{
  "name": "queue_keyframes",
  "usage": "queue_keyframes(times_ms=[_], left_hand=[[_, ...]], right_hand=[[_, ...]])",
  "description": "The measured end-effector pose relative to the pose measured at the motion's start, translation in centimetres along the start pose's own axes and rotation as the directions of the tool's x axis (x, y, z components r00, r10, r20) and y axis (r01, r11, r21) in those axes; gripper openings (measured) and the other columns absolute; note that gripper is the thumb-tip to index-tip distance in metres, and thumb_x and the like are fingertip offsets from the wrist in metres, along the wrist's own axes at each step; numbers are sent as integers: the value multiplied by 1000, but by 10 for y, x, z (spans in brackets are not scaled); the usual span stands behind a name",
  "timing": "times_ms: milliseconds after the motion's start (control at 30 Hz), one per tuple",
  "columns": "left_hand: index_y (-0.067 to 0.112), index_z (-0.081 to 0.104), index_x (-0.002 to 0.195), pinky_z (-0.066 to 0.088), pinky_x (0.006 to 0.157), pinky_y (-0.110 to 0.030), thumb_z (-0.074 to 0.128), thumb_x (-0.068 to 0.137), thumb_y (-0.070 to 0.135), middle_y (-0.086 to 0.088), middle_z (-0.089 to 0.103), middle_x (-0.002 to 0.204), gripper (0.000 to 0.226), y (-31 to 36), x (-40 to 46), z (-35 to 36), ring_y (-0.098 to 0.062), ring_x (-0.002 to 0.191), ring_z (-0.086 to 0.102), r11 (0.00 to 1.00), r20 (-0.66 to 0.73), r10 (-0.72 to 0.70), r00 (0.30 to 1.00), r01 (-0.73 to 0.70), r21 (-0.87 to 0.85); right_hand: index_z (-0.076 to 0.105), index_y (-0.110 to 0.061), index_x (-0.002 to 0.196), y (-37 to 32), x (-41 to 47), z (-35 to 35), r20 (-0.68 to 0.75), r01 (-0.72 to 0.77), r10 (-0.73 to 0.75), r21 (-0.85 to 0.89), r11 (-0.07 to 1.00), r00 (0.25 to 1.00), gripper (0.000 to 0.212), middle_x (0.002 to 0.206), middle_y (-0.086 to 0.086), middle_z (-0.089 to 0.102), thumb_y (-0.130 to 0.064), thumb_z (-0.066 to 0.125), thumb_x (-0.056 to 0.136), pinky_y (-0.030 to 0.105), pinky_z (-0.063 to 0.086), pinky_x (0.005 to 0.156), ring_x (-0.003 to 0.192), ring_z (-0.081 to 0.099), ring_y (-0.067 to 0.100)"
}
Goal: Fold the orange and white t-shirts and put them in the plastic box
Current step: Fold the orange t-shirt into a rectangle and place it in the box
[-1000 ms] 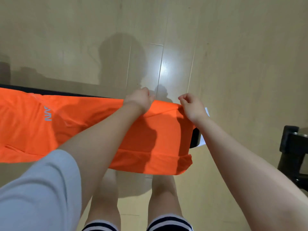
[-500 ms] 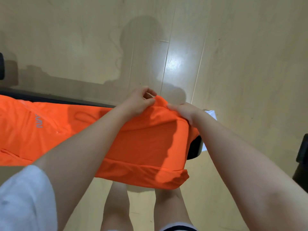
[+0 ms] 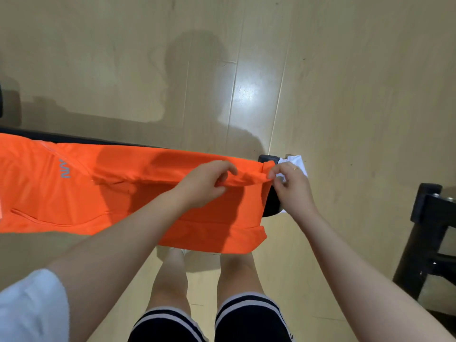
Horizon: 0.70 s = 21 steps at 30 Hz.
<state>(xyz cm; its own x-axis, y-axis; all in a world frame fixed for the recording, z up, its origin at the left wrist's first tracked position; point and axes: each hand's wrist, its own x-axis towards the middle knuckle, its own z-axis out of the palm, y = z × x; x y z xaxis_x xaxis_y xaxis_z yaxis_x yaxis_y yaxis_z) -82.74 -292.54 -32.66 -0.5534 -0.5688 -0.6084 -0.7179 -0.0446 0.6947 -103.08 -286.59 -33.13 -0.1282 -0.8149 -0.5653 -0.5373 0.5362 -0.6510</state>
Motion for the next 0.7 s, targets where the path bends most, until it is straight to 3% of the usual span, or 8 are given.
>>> queue_keyframes(times_ms=[67, 133, 200, 300, 433, 533, 633, 700], left_hand=[[20, 55, 120, 44, 85, -33, 62, 78, 9, 3, 52, 93, 44, -3, -10, 14, -22, 91, 54, 989, 178, -35, 983, 9, 149], [29, 50, 128, 42, 97, -39, 62, 82, 26, -2, 53, 116, 48, -10, -14, 27, -24, 110, 52, 973, 297, -76, 952, 7, 229], [33, 48, 131, 40, 101, -42, 56, 85, 34, -4, 50, 127, 46, -13, -12, 35, -25, 118, 48, 970, 301, -57, 952, -18, 241], [24, 57, 125, 44, 95, -46, 45, 89, 28, -8, 54, 125, 38, -8, -4, 38, -31, 115, 52, 959, 167, 54, 984, -97, 265], [12, 62, 116, 51, 83, -49, 32, 85, 22, -18, 59, 120, 43, -1, 16, 40, -41, 102, 58, 938, -117, 166, 979, -120, 326], [13, 53, 126, 42, 90, -45, 45, 90, 16, -13, 51, 133, 37, 6, 40, 37, -37, 114, 50, 886, -204, 47, 978, 53, 460], [10, 54, 120, 36, 91, -41, 50, 90, 26, -13, 53, 126, 34, 7, 58, 35, -33, 119, 44, 814, -230, -74, 970, 192, 548], [9, 56, 113, 35, 91, -40, 50, 91, 27, -14, 55, 120, 29, 4, 61, 33, -32, 117, 44, 802, -234, -94, 968, 213, 558]], right_hand=[[61, -3, 92, 14, -15, 13, -84, -127, 121, -68, 990, 989, 24, 98, 11, 62, 10, 46, 78, 17, 29, 70, 90, 48, 20], [58, -3, 92, 19, -21, 23, -141, -310, 324, 112, 944, 936, 19, 97, 11, 62, 4, 43, 82, 19, 31, 71, 86, 49, 18], [55, -10, 84, 14, -19, 30, -152, -393, 451, 304, 868, 879, 9, 86, 5, 62, -13, 47, 88, 21, 36, 70, 77, 52, 15], [50, -15, 80, 5, -4, 36, -218, -381, 477, 368, 848, 852, 19, 69, -9, 51, -32, 56, 87, 11, 37, 61, 66, 49, 6], [41, -19, 60, 9, 24, 39, -192, -480, 551, 319, 817, 812, 33, 54, -8, 39, -36, 56, 83, 28, 34, 65, 56, 42, 14], [36, -17, 50, 14, 39, 36, -95, -531, 611, 402, 746, 786, 40, 52, 1, 38, -27, 61, 79, 30, 33, 61, 54, 38, 19], [50, -12, 70, 16, 40, 28, -19, -500, 614, 562, 659, 789, 17, 64, 7, 47, -14, 64, 81, 20, 36, 48, 59, 43, 19], [50, -11, 73, 19, 35, 21, -11, -457, 589, 620, 638, 808, 15, 62, 3, 49, -10, 60, 85, 15, 38, 42, 54, 45, 14]])
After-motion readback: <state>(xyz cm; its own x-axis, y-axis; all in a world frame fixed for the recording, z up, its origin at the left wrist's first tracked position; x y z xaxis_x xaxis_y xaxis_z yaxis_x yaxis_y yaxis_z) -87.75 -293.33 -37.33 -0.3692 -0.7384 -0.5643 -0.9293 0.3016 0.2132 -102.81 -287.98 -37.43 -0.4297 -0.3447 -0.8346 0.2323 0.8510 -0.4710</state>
